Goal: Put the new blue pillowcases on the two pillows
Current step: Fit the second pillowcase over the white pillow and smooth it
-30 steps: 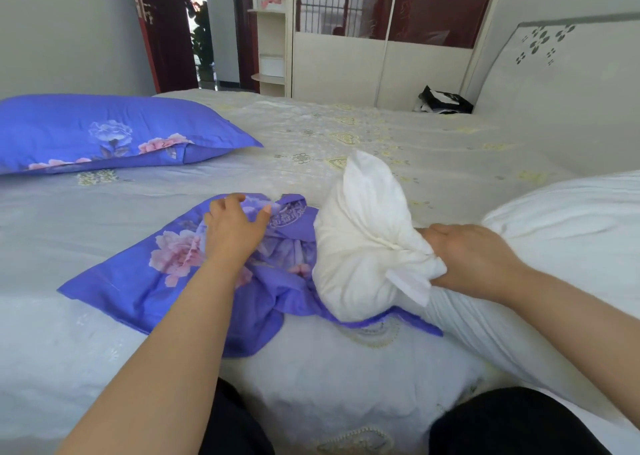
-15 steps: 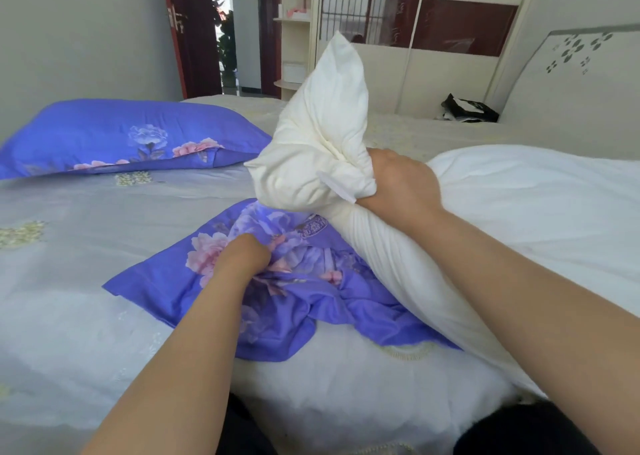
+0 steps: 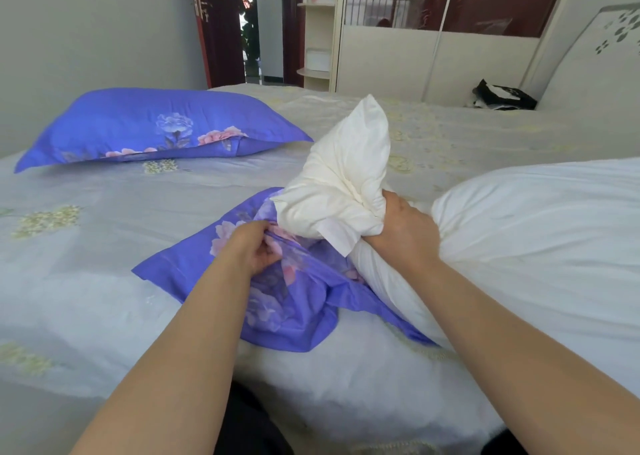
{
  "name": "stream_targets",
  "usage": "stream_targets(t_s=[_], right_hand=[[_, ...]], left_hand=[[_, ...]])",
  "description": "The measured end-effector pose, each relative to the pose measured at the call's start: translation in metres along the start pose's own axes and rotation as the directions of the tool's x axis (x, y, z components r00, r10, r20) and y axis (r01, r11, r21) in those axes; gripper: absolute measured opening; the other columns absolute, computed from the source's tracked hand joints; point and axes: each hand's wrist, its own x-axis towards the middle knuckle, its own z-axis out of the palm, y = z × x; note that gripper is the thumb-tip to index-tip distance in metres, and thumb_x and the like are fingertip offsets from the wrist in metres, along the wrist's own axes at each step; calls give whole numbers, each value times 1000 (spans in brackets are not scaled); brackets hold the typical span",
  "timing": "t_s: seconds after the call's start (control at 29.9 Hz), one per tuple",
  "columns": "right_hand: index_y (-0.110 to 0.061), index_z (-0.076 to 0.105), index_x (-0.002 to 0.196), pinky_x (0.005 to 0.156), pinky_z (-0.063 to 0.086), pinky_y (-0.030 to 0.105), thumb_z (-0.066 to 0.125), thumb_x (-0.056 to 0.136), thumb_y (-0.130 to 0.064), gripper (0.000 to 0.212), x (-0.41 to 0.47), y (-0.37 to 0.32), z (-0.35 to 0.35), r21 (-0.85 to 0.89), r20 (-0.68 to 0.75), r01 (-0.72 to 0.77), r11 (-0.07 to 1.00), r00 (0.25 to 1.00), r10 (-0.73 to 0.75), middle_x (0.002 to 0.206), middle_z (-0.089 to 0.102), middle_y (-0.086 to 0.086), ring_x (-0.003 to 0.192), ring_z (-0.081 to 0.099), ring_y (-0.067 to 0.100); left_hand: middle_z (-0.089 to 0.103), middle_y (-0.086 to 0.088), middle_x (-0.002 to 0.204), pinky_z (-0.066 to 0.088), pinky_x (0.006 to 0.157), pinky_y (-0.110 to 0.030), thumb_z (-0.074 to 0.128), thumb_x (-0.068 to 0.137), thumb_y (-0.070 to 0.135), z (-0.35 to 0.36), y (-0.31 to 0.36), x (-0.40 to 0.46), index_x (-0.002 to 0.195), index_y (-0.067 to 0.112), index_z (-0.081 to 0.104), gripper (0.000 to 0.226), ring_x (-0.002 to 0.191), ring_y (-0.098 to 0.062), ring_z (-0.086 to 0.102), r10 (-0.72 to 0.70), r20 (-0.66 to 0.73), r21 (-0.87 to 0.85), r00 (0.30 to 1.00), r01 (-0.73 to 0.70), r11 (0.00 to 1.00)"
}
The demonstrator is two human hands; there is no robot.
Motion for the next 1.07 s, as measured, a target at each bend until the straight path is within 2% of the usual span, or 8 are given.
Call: stream_targets(t_s=[0.07,0.2,0.33,0.47,0.67,0.87,0.97,1.07], right_hand=[[-6,53,121,56,43,33,54,75,-59,69,-3,-1,3,-19,-20,43,999,999,-43,88,64,11,71,64,32],[0,59,122,44,36,25,77,58,-51,84,-13,-11,16,-196,-47,95,976,993,-106,69,61,12,47,57,28],[0,61,120,43,36,25,87,46,-35,86,-14,-15,20,-308,-72,77,948,992,-104,65,57,12,44,53,26],[-4,64,118,46,38,27,80,49,-18,73,-24,-23,20,-397,-104,107,911,982,-160,64,54,6,46,51,24],[-7,65,119,48,42,28,83,39,-22,83,-57,-25,10,-257,-88,300,919,939,-332,66,55,3,50,55,23],[-9,67,115,49,43,24,87,44,-29,77,-60,-21,-1,-90,-128,392,915,907,-401,68,61,0,53,60,20],[-14,61,119,51,42,24,83,48,-26,75,-73,-22,-5,-32,-151,437,899,887,-437,67,59,-2,54,58,21],[-14,64,117,51,43,25,82,49,-23,71,-75,-22,-9,-16,-112,448,894,888,-446,67,58,-2,54,58,22]], left_hand=[[67,-6,60,50,38,-22,35,98,6,-4,5,-1,88,6,59,26,45,-14,63,-31,20,-211,999,35,977],[71,-10,95,58,57,-37,36,94,6,0,8,-13,119,10,59,34,66,-23,71,-11,141,-290,990,52,956],[72,-10,76,58,62,-33,42,93,15,1,17,-33,82,2,72,34,68,-22,71,42,279,-342,959,59,938],[61,-9,122,38,106,-33,56,82,36,-5,30,-45,123,0,58,55,116,-21,58,50,457,-319,888,110,941],[68,-5,85,54,77,-29,57,88,32,-7,46,-31,90,8,65,25,83,-20,64,-63,242,-110,968,92,990],[59,-6,77,48,79,-31,51,80,2,-12,54,6,81,4,61,10,67,-21,58,-20,-49,225,999,30,974],[57,-12,83,48,68,-30,54,80,1,-15,67,15,79,2,59,5,66,-25,58,273,-170,620,947,-113,777],[61,-20,101,45,79,-36,55,88,17,3,75,8,94,4,58,15,95,-34,59,596,72,958,800,-223,183]])
